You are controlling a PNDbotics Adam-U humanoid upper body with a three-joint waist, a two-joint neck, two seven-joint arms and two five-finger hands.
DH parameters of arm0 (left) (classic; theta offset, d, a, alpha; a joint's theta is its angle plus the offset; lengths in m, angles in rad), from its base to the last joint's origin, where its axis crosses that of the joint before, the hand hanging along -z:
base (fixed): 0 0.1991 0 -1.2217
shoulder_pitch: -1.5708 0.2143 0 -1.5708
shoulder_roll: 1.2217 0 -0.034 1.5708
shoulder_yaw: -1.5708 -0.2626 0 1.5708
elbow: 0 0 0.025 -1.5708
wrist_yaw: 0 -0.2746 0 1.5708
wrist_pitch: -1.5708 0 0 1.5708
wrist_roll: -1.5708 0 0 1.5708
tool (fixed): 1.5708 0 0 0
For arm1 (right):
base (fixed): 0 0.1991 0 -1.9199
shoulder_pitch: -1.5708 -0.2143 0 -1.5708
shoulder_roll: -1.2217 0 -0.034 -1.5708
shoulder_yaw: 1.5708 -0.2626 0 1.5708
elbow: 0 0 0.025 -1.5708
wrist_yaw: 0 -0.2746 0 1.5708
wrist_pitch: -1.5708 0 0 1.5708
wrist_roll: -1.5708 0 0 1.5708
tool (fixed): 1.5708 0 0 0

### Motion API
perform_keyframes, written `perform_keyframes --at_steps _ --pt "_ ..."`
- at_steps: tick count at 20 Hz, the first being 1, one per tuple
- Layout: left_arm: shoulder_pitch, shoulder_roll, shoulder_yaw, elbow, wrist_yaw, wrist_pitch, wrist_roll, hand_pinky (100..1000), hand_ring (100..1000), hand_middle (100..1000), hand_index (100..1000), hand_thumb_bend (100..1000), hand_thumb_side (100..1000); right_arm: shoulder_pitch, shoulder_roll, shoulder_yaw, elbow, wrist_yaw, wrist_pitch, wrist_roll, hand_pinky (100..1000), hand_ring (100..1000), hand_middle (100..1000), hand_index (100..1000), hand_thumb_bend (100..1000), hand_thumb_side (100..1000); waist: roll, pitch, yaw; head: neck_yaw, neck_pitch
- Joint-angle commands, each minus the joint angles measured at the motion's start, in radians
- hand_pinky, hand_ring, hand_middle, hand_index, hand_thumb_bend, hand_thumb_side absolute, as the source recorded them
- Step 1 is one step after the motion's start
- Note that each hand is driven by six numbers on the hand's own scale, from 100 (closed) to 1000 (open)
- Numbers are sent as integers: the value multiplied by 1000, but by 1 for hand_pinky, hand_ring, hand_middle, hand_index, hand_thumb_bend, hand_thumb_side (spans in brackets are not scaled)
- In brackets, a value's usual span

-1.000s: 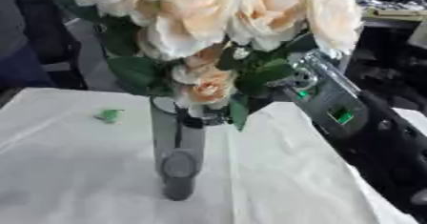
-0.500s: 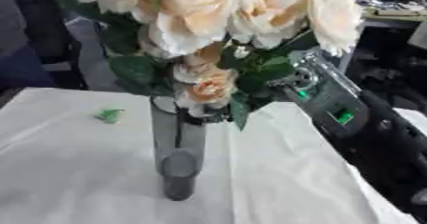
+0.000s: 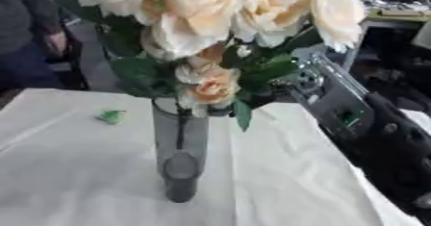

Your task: Arrange flowers into the vase.

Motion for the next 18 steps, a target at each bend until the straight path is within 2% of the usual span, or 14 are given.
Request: perform_keyframes --at_steps 1,12,18 --pt "-8 28 12 -11 -1 0 5 571 491 631 698 1000 846 -8 -33 -19 2 8 -4 0 996 1000 1000 1000 372 866 7 -10 -4 4 -5" --pt "-3 29 15 -8 -2 -2 8 571 491 631 698 1000 846 26 -60 -32 -2 2 -6 0 996 1000 1000 1000 362 870 5 -11 -20 10 -6" --pt "1 31 23 -7 -4 -4 16 572 491 632 698 1000 847 90 -106 -62 -5 -3 -1 -23 990 1000 1000 1000 355 869 6 -7 -39 20 -11"
